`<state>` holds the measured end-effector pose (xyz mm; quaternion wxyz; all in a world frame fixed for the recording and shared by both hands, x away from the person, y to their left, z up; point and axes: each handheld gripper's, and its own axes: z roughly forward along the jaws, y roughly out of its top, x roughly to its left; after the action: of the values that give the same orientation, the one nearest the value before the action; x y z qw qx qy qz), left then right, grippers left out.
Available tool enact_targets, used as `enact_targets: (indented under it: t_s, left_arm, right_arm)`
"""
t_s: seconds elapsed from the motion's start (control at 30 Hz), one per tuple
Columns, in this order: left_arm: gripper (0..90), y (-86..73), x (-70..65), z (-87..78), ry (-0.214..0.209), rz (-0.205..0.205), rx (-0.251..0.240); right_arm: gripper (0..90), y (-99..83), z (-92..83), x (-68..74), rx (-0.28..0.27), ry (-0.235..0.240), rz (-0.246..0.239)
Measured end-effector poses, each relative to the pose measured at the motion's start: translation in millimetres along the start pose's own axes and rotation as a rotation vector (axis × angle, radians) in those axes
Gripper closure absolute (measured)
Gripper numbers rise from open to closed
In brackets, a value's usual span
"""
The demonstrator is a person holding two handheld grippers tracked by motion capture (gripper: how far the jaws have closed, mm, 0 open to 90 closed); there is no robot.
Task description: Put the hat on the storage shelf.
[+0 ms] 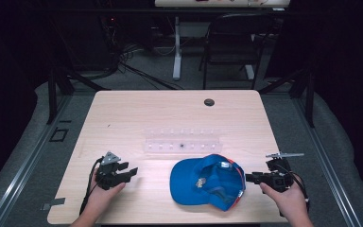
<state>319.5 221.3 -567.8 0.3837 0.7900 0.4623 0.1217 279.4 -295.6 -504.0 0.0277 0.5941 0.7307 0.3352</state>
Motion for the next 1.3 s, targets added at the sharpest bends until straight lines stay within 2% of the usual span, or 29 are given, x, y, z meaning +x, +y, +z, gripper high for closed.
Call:
enact_targets:
  t_s: [0.03, 0.07, 0.1, 0.2, 0.3, 0.4, 0.67, 0.73, 0.93, 1.3]
  left_arm:
    - [49.6, 0.0, 0.0, 0.0, 0.0, 0.0, 0.0]
    - [49.5, 0.1, 0.0, -0.1, -0.002, 0.003, 0.002]
    - [49.4, 0.1, 0.0, -0.1, -0.002, 0.003, 0.002]
    - [49.5, 0.0, -0.3, 0.2, -0.002, 0.001, 0.002]
    - [49.4, 0.2, -0.2, 0.4, -0.003, 0.005, 0.001]
    - [49.4, 0.1, -0.4, 0.9, -0.005, 0.005, 0.003]
    - [49.4, -0.2, -1.5, 1.7, -0.004, 0.001, 0.002]
    - [49.4, -0.3, -1.5, 2.1, -0.003, 0.0, 0.002]
    - [49.3, -0.4, -1.9, 2.5, -0.001, 0.001, 0.005]
    - [49.3, -0.3, -1.6, 2.6, -0.008, 0.006, 0.009]
  right_arm:
    - [61.7, 0.0, 0.0, 0.0, 0.0, 0.0, 0.0]
    - [61.1, 1.3, -2.0, 1.3, 0.013, 0.028, 0.005]
    - [61.1, 1.3, -2.0, 1.3, 0.013, 0.028, 0.005]
    - [60.7, 3.6, -3.4, 3.1, 0.03, 0.067, 0.013]
    - [60.6, 3.6, -2.6, 4.7, 0.03, 0.07, 0.023]
    - [60.3, 3.2, -0.3, 4.6, 0.053, 0.101, 0.016]
    - [59.3, 2.5, 7.1, 0.8, 0.075, 0.131, 0.018]
    - [59.4, 1.9, 12.2, -2.7, 0.08, 0.142, 0.039]
    - [59.5, 0.6, 23.4, -7.8, 0.096, 0.157, 0.062]
    - [59.8, 3.9, 33.8, -5.6, 0.108, 0.218, 0.069]
